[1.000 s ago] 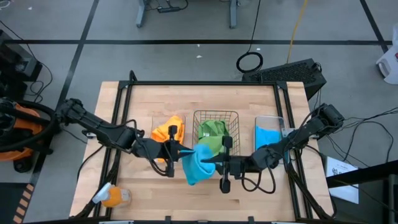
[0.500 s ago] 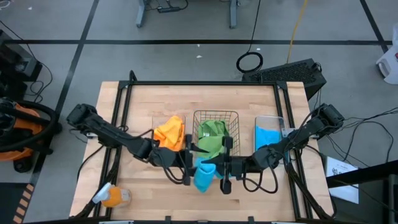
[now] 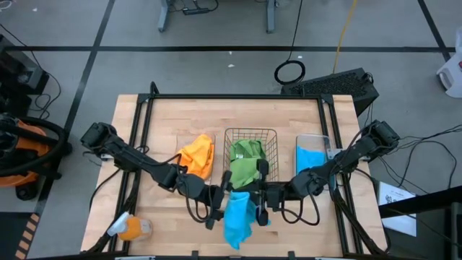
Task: Sort microfiber towel by color & place in baskets
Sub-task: Put the blue microfiber towel into the right transparent bin
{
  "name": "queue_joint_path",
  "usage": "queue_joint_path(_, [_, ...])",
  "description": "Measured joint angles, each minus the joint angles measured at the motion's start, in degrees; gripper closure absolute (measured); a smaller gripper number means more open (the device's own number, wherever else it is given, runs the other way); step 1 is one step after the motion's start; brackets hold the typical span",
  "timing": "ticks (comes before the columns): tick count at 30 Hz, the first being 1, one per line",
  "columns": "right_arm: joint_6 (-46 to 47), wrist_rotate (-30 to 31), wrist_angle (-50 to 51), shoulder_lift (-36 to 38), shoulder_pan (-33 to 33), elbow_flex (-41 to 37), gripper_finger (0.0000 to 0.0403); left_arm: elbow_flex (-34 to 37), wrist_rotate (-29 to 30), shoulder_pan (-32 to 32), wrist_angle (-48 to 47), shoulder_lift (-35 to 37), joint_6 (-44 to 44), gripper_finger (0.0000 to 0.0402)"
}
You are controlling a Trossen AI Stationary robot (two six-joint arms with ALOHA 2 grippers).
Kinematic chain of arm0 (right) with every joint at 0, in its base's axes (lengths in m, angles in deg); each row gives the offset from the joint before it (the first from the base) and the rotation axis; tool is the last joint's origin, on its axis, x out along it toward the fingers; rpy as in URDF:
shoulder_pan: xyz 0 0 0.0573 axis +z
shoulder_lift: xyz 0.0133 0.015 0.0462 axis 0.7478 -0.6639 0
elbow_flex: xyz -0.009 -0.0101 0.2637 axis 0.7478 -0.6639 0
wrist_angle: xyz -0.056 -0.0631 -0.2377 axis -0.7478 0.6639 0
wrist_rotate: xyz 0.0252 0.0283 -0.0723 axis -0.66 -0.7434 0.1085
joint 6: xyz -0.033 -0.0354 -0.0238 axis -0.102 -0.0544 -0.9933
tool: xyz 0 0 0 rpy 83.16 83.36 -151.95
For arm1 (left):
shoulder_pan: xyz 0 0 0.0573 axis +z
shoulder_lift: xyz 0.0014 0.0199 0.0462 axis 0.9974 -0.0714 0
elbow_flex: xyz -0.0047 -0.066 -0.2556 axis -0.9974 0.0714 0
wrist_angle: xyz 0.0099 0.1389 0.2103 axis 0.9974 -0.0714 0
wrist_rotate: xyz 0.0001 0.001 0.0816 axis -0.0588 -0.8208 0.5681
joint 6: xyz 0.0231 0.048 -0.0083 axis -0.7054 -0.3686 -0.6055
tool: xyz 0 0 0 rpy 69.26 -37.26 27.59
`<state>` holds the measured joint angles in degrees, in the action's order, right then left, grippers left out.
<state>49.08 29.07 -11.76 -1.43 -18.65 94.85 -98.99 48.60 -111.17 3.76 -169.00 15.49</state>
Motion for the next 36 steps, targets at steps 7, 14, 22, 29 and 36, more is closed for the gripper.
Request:
queue_joint_path(7, [-0.77,3.77,2.64,0.0,-0.09,0.0,0.0399,-0.01,0.06,-1.2,-1.34,0.0,-0.02,0.0293])
queue_joint_path(14, [2.47,12.55,6.02,0.0,1.29,0.0,0.0399,-0.01,3.95,-1.39,-2.35,0.02,1.75,0.0383])
queue_joint_path(22, [5.23,22.14,9.5,0.0,6.61,0.02,0.0399,-0.01,14.25,-1.39,-6.29,0.73,1.49,0.0396])
queue_joint_path(29, [13.2,29.14,16.06,0.0,11.52,0.02,0.0399,-0.01,19.57,-1.39,-6.97,2.84,1.53,0.0397])
queue_joint_path(36, [25.96,29.02,23.41,0.0,13.12,0.02,0.0394,-0.05,19.55,-1.6,-5.62,3.37,1.47,0.0395])
